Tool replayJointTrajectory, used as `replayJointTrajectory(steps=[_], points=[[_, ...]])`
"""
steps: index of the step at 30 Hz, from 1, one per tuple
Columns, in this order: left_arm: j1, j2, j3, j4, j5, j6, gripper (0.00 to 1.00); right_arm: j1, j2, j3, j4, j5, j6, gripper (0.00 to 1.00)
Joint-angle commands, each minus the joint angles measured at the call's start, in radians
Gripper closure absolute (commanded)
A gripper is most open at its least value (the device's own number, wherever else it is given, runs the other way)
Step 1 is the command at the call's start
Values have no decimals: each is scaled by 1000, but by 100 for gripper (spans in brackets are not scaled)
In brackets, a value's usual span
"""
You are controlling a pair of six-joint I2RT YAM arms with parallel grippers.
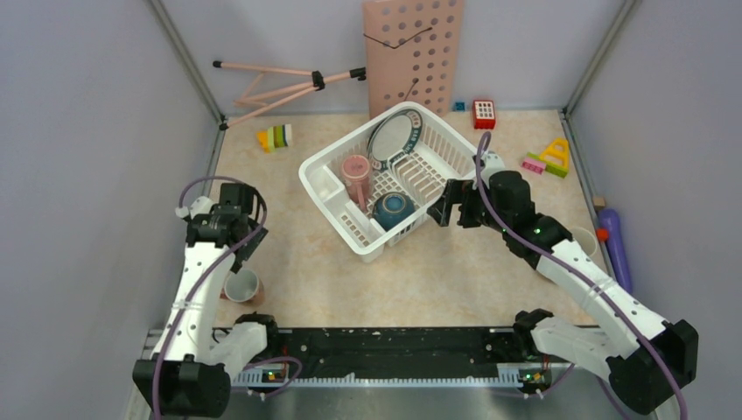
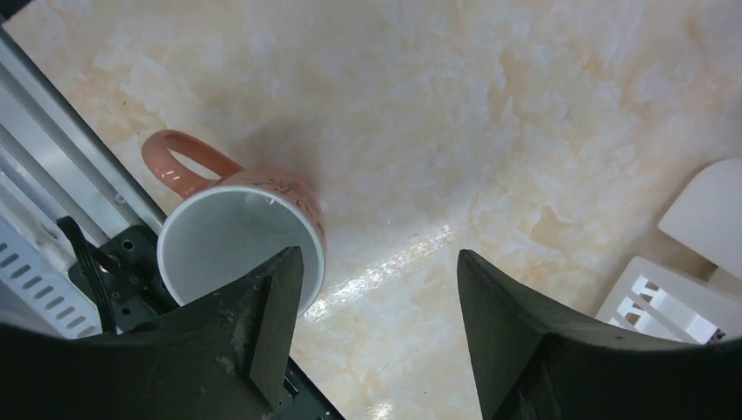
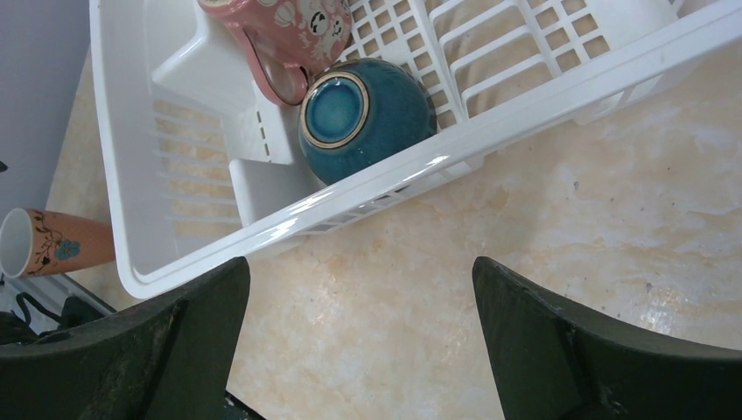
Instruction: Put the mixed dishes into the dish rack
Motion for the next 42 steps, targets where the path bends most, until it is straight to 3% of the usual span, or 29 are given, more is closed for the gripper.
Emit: replayJointTrajectory(steps=[1, 5, 10, 11, 14, 16, 24, 25, 29, 37, 42], points=[[4, 1, -59, -26, 60, -55, 30, -3, -5, 21, 47, -7, -10, 4], [7, 7, -134, 40, 114, -86, 30, -3, -10, 25, 33, 11, -15, 4], [16, 29, -189, 101, 86, -100, 33, -2, -19, 15, 18, 24, -18, 4], [20, 38, -197, 108, 82, -100, 36, -2, -24, 13, 16, 25, -17, 4], [22, 54, -212, 121, 71, -110, 60, -2, -34, 7, 14, 28, -17, 3], [22, 52, -225, 131, 64, -115, 65, -2, -39, 7, 10, 33, -17, 3], [23, 35, -313, 178, 89, -149, 65, -3, -43, 7, 11, 26, -16, 3], [22, 34, -316, 181, 92, -150, 68, -3, -43, 8, 13, 24, -15, 3], [23, 3, -306, 185, 85, -140, 100, -2, -35, 14, 13, 18, -11, 3], [24, -114, -164, 116, 0, -81, 100, -3, -28, 9, 34, -7, -2, 3], [24, -136, 14, 165, 87, 127, 100, -2, -10, 25, 49, -50, -19, 3]])
